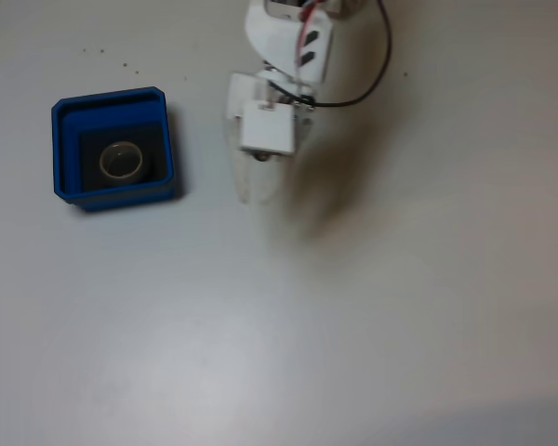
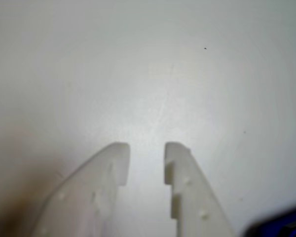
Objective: Pick the black tape roll and drop it in the blue box
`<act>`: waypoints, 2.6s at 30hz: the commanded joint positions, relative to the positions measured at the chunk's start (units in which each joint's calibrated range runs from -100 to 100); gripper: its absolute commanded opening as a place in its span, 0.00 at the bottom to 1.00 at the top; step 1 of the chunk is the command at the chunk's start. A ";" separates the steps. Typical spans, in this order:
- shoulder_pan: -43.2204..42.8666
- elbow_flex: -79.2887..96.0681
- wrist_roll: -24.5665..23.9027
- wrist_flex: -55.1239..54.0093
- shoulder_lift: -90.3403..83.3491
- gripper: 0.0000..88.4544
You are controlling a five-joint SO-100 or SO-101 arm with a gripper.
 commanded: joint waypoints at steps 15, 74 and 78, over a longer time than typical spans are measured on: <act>-8.97 0.54 -0.49 -0.48 -6.93 0.01; -10.34 85.35 -0.40 -0.48 -92.72 0.01; -10.34 87.51 -0.40 -0.48 -94.22 0.01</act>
